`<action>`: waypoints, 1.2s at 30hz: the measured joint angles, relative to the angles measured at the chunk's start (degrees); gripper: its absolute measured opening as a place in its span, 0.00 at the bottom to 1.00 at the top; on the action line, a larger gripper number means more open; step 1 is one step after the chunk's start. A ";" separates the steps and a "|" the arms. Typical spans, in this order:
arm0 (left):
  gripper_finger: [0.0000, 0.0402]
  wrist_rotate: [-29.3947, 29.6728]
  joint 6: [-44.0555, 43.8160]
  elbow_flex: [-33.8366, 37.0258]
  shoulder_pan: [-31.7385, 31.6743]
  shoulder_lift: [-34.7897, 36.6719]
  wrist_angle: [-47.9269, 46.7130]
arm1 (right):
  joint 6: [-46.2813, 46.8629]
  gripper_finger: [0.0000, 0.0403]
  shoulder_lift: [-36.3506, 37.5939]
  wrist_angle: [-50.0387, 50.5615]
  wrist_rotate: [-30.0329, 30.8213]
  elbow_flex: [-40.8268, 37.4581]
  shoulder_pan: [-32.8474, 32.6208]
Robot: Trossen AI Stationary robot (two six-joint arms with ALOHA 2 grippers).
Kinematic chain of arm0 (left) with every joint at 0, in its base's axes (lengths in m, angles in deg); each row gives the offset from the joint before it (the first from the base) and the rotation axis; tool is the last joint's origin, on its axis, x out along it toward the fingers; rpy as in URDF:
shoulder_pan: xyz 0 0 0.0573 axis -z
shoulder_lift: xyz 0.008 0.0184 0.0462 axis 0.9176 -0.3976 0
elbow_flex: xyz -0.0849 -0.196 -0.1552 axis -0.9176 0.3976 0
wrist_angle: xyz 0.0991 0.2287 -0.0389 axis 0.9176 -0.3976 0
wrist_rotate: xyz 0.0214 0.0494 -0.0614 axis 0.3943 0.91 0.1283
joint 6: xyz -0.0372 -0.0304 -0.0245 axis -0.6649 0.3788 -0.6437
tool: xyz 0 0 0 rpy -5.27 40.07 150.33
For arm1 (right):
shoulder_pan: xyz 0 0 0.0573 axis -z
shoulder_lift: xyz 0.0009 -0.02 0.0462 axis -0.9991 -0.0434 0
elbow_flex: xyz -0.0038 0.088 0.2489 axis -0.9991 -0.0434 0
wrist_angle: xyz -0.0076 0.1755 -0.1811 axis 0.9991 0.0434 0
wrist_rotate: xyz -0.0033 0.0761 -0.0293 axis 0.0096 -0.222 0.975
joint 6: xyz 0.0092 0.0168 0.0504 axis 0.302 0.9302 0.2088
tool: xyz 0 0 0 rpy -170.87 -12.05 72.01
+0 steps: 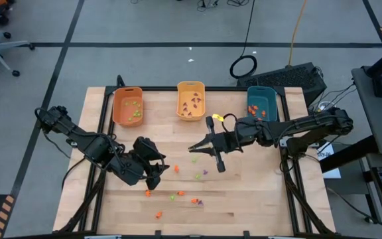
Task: Sort Halloween decoration
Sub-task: Put the green spider toy into the orange bin
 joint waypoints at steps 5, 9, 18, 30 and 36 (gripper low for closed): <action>0.47 0.29 0.00 0.00 -0.02 0.00 -0.02 | -4.80 0.00 0.00 0.02 0.02 0.01 0.00; 0.47 0.30 0.02 0.00 -0.02 0.00 -0.04 | -6.92 0.00 0.00 0.02 0.02 0.01 0.00; 0.47 0.31 0.22 0.00 -0.02 0.00 -0.07 | -7.94 0.00 0.00 0.04 0.04 0.03 0.00; 0.47 0.31 1.48 0.00 -1.22 0.00 -0.07 | -7.76 0.00 0.00 0.07 0.04 0.03 0.00; 0.47 0.29 1.68 0.00 -1.53 0.00 -0.04 | -3.91 0.00 0.00 0.07 0.04 0.03 0.00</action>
